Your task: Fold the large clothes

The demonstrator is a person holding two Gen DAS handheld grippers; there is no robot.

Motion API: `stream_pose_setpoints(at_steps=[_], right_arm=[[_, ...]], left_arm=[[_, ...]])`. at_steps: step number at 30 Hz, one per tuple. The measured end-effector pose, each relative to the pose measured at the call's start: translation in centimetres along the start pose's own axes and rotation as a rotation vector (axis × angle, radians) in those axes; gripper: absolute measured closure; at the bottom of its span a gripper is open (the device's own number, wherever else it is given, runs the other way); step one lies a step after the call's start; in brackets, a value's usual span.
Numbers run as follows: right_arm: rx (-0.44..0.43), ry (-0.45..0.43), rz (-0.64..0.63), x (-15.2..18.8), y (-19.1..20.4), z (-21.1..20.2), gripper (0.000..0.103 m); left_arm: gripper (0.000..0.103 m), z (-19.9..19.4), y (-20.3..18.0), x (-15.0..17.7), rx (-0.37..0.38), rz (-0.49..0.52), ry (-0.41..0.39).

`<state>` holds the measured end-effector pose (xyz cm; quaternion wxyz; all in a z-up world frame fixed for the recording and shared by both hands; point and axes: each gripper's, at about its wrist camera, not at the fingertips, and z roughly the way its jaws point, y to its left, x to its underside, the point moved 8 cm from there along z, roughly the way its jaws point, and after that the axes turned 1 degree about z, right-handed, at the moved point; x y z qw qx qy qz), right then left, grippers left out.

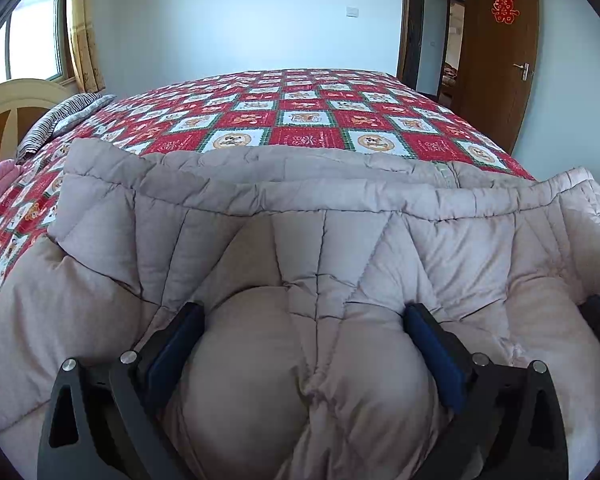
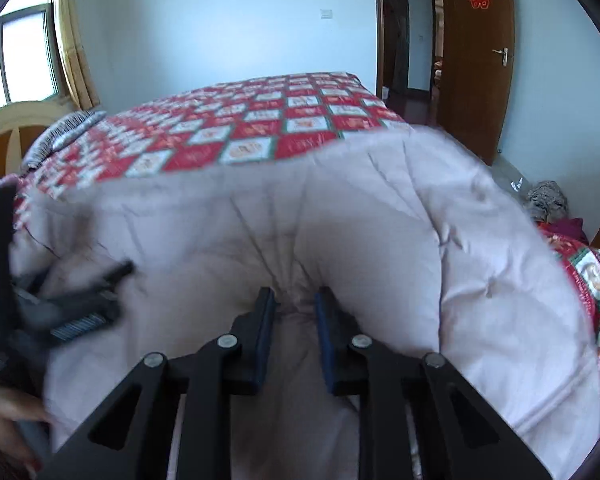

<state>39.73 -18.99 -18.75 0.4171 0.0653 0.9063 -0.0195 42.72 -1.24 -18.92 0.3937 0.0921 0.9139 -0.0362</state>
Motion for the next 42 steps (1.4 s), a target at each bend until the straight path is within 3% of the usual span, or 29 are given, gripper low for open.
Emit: stream_pose_setpoints(at_steps=[8,12,15,22,25,27,29,31,36,39,42], right_arm=[[-0.006,-0.006,0.013,0.3,-0.2,1.4,0.084],[0.02,-0.016,-0.013,0.2,0.2,1.2,0.083],[0.005,-0.023,-0.007,0.3,0.1,1.0,0.083],[0.009,-0.025,-0.024,0.3,0.4,0.1,0.082],[-0.077,-0.026,0.005,0.2,1.5,-2.7,0.079],[-0.175,0.024,0.041,0.9,3.2,-5.6,0.077],[-0.292,0.11,0.054,2.4,5.5,-8.3,0.067],[-0.351,0.123,0.035,3.9,7.4,-11.2,0.067],[-0.342,0.122,-0.004,6.0,10.5,-12.3,0.067],[-0.279,0.088,-0.018,5.7,10.9,-10.2,0.083],[-0.238,0.017,0.028,4.2,9.9,-8.6,0.086]], left_arm=[[0.003,-0.1,0.0,0.0,-0.011,0.007,0.0],[0.003,-1.0,0.1,0.2,0.022,0.015,0.032],[0.003,-4.9,1.1,0.9,0.06,0.02,0.03],[0.003,-15.2,8.2,6.2,0.073,-0.121,-0.082],[0.003,-17.0,10.2,9.4,0.096,-0.172,-0.103],[0.003,-17.4,10.8,10.8,0.102,-0.19,-0.106],[0.003,-17.8,10.7,12.1,0.138,-0.2,-0.108],[0.003,-18.0,10.2,12.5,0.188,-0.212,-0.129],[0.003,-15.8,9.4,11.9,0.279,-0.3,-0.093],[0.003,-14.7,9.6,11.4,0.287,-0.377,-0.108],[0.003,-14.7,9.8,11.3,0.278,-0.433,-0.141]])
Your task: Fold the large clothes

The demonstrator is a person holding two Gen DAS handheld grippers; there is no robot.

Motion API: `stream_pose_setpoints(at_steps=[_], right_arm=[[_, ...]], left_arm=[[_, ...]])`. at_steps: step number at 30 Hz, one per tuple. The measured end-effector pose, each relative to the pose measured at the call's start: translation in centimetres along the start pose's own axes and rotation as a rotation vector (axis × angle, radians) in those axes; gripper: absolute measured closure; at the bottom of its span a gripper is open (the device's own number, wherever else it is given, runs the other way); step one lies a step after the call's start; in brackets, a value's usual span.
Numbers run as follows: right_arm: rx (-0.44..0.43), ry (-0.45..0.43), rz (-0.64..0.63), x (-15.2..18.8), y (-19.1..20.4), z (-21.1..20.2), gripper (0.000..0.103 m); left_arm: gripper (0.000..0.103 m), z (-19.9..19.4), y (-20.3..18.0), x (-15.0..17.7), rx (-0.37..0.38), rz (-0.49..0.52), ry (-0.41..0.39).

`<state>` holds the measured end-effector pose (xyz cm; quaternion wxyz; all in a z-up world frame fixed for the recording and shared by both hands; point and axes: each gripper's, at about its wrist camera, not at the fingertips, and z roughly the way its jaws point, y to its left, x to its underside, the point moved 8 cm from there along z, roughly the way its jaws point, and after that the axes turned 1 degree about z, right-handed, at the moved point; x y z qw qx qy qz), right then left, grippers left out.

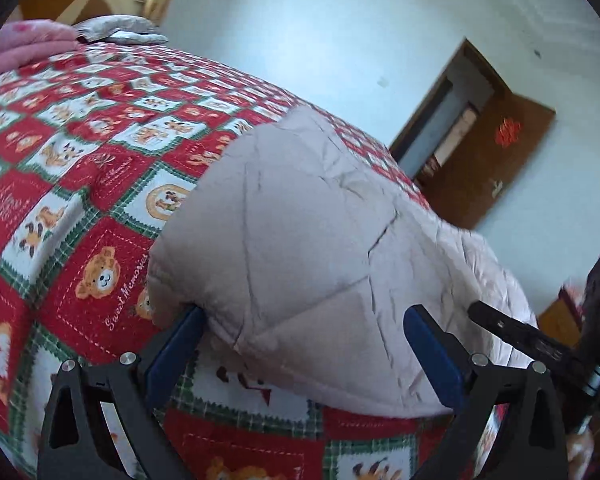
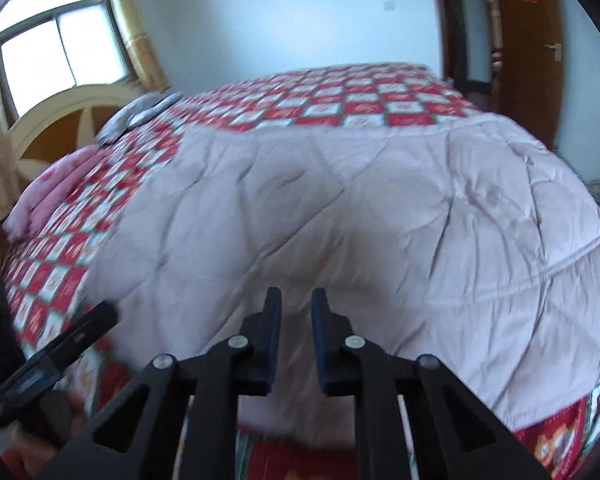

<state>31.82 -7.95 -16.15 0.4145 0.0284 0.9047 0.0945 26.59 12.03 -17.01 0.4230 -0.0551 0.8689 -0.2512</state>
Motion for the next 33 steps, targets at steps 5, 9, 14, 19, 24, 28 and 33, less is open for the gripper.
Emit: stream_pose_setpoints(at_steps=[5,9,14,19,24,28,33], right_arm=[[0.029,0.063,0.011,1.2,-0.9,3.7,0.086],[0.025,0.063,-0.016,2.2,-1.1,4.5,0.087],[0.041,0.051,-0.026,2.4,-0.9,4.5,0.087],[0.008,0.056,0.007,2.5,-1.4,4.6,0.087],[-0.082,0.086,0.112,2.6,-2.0,4.9,0.087],[-0.147,0.126,0.206,2.6,-2.4,5.1,0.087],[-0.222,0.181,0.327,2.7,-1.0,5.2,0.087]], left_arm=[[0.003,-0.8,0.9,2.2,-0.035,-0.002,-0.003],[0.003,-1.1,3.1,2.4,-0.029,-0.114,-0.016],[0.002,1.0,2.7,-0.1,0.029,-0.201,-0.051],[0.002,4.6,2.2,-1.8,0.04,-0.239,-0.074],[0.045,6.1,0.1,-2.9,0.139,-0.232,-0.061],[0.078,4.9,-2.6,-4.6,0.223,-0.141,-0.052],[0.083,0.9,-6.2,-6.5,0.275,-0.002,-0.081]])
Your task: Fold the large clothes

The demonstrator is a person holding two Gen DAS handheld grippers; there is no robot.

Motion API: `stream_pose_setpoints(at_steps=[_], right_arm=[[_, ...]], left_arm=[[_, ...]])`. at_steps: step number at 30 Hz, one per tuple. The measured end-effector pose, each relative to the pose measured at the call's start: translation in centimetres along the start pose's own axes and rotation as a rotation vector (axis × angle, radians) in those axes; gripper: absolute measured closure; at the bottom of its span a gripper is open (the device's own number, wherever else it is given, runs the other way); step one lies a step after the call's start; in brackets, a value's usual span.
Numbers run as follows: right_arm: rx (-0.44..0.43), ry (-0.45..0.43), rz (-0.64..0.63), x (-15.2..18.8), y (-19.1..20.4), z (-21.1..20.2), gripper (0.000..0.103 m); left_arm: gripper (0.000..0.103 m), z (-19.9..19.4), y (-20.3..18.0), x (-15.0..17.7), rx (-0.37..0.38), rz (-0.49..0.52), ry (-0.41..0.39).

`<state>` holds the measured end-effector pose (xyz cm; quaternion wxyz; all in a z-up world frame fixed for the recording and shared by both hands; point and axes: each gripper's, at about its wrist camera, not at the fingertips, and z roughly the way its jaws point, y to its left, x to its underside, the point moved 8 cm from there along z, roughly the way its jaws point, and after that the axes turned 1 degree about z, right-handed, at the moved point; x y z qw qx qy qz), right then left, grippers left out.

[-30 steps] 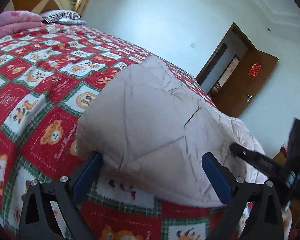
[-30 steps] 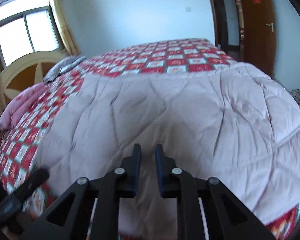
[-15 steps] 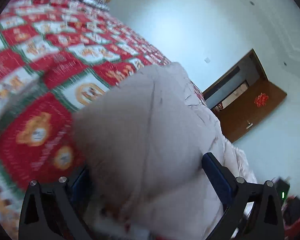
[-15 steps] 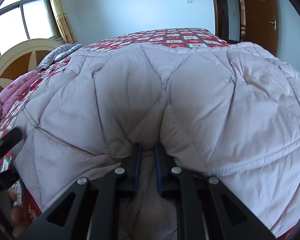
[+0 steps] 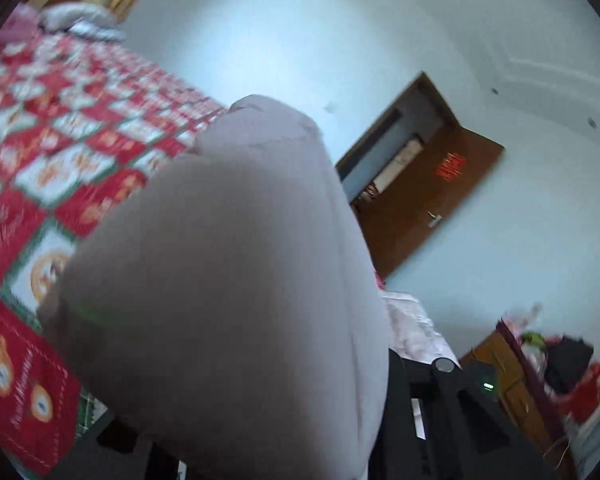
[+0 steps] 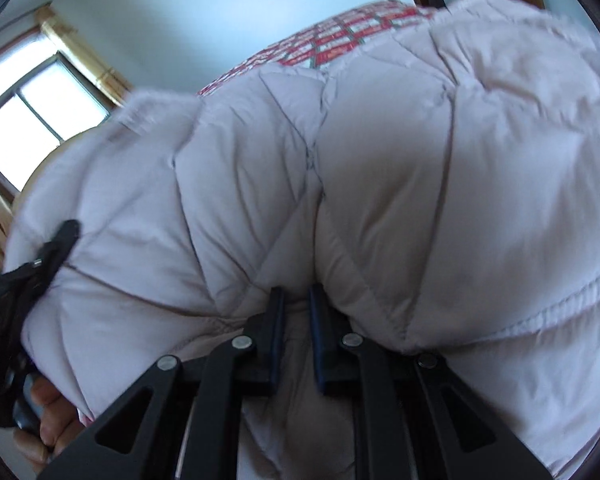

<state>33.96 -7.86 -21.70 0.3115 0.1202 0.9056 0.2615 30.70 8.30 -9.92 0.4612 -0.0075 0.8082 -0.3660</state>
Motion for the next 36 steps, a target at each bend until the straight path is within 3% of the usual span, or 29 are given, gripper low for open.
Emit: stream_pose_setpoints(at_steps=[3,8,10,12,15,18,20,22,26,31,36], right_arm=[[-0.104,0.062,0.027,1.7,3.2,1.1,0.087],[-0.34,0.205,0.021,5.3,10.9,4.2,0.088],[-0.381,0.241,-0.004,5.7,13.0,4.3,0.088],[-0.374,0.208,-0.05,5.2,13.5,2.7,0.088],[-0.402,0.089,-0.076,3.6,11.4,-3.8,0.088],[-0.303,-0.043,-0.058,2.0,6.2,-9.4,0.088],[-0.189,-0.131,-0.009,1.1,1.0,-12.8,0.088],[-0.092,-0.168,0.023,1.2,-3.1,-14.6,0.088],[-0.08,-0.14,0.088,2.2,-6.1,-13.7,0.088],[-0.082,-0.112,0.106,2.9,-8.1,-13.0,0.088],[-0.069,-0.145,0.122,2.2,-8.4,-15.5,0.088]], left_arm=[[0.083,-2.3,-2.0,-1.2,-0.007,0.103,-0.019],[0.083,-6.0,-3.2,-3.2,-0.102,0.284,-0.062],[0.082,-6.8,-3.7,-3.8,-0.153,0.358,-0.07],[0.082,-7.5,-4.8,-4.2,-0.179,0.428,-0.083],[0.082,-7.0,-6.8,-3.7,-0.163,0.518,-0.084],[0.082,-5.2,-10.2,-0.9,-0.135,0.658,-0.063],[0.082,-3.9,-12.2,1.5,-0.111,0.745,-0.039],[0.082,-2.3,-14.2,4.4,-0.085,0.834,-0.004],[0.081,0.9,-16.8,10.8,-0.064,1.049,0.06],[0.076,3.2,-17.6,18.0,-0.106,1.33,0.081],[0.072,5.1,-17.0,20.5,-0.118,1.423,0.11]])
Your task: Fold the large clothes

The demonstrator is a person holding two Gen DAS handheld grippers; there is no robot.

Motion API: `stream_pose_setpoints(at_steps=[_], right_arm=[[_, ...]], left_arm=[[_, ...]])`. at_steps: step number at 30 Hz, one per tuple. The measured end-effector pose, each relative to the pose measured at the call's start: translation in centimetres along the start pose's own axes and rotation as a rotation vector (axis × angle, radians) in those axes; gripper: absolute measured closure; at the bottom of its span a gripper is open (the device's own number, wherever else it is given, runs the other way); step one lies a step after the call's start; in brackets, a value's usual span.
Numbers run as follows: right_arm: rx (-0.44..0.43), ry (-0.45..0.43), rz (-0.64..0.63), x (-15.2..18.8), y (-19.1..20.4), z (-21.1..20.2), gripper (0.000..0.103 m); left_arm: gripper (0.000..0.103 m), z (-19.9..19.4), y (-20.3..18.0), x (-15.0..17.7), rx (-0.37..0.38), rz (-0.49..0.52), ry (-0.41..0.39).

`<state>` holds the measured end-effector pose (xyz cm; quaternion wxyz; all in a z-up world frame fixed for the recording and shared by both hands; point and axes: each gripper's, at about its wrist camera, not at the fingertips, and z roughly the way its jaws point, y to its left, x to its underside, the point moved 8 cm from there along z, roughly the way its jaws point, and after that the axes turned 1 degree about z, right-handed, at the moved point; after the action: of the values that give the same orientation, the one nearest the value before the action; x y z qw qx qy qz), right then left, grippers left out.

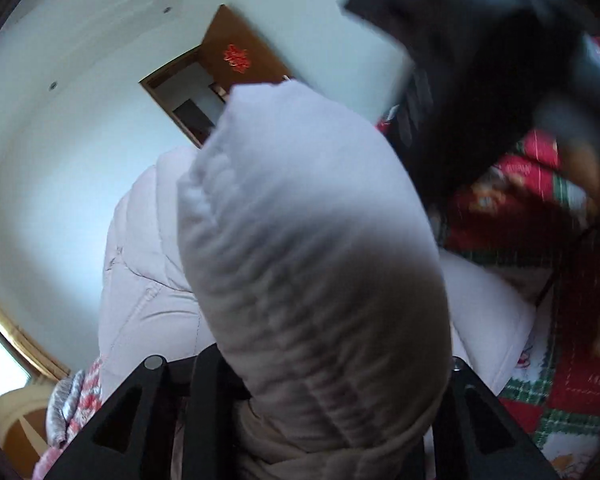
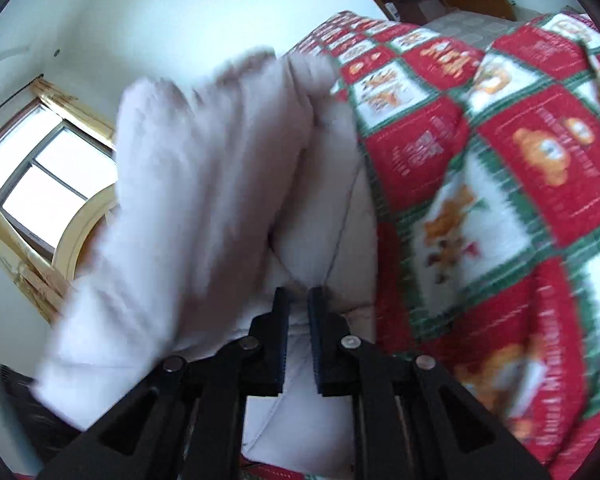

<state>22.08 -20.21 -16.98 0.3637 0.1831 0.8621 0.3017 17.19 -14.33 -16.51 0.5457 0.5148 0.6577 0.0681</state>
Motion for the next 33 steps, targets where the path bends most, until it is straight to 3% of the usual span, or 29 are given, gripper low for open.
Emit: stream_pose_setpoints(at_steps=[4,6,7,8,10,12,13,15,17,21,22,24,26,29,31,33], right_arm=[[0.014,-0.115,-0.057,-3.2,1.4,-4.5,0.078],[0.024,-0.142,-0.071,-4.7,2.0,-4.9,0.062],[0.035,-0.147,-0.081,-5.1,2.0,-4.6,0.045],[0.05,-0.137,-0.11,-5.4,2.5,-4.0,0.04],[0.069,-0.06,-0.176,-5.2,3.5,-1.6,0.042],[0.128,0.01,-0.23,-4.3,3.3,0.9,0.077],[0.161,0.027,-0.244,-3.9,2.9,2.1,0.083],[0.185,0.046,-0.239,-3.0,2.1,2.8,0.085],[0.151,0.063,-0.21,-2.2,1.4,3.3,0.085],[0.161,0.059,-0.227,-1.5,0.8,3.3,0.086],[0.153,0.06,-0.212,-1.5,0.5,3.5,0.086],[0.141,0.058,-0.198,-1.6,0.4,3.8,0.086],[0.132,0.052,-0.202,-1.5,0.3,4.3,0.085],[0.13,0.048,-0.191,-1.4,0.5,5.5,0.085],[0.131,0.042,-0.182,-1.3,0.6,5.7,0.084],[0.127,0.037,-0.163,-0.8,0.7,5.4,0.084]], left_arm=[[0.072,1.3,-0.4,0.2,0.01,0.001,0.0],[0.072,1.9,-0.3,0.4,0.01,-0.002,0.001],[0.072,2.1,-0.4,0.5,0.009,0.004,0.005],[0.072,2.3,-0.5,0.4,0.01,0.011,0.012],[0.072,2.1,-0.6,0.4,0.013,0.017,0.015],[0.068,1.8,-0.5,0.0,0.026,0.004,0.014],[0.063,1.3,-0.3,0.4,0.035,-0.003,0.017],[0.06,-0.2,0.5,0.7,0.071,-0.016,0.017],[0.055,-2.2,1.6,1.1,0.107,-0.019,0.011],[0.023,-7.4,4.4,2.2,0.165,-0.039,-0.043],[0.022,-8.9,5.4,2.5,0.19,-0.064,-0.063],[0.022,-10.9,7.6,3.4,0.243,-0.145,-0.093],[0.022,-12.1,11.6,4.7,0.269,-0.304,-0.122],[0.022,-10.2,18.8,7.0,0.184,-0.553,-0.125],[0.022,-6.8,23.9,9.2,0.135,-0.769,-0.102],[0.022,-3.4,26.7,11.7,0.109,-0.893,-0.062]])
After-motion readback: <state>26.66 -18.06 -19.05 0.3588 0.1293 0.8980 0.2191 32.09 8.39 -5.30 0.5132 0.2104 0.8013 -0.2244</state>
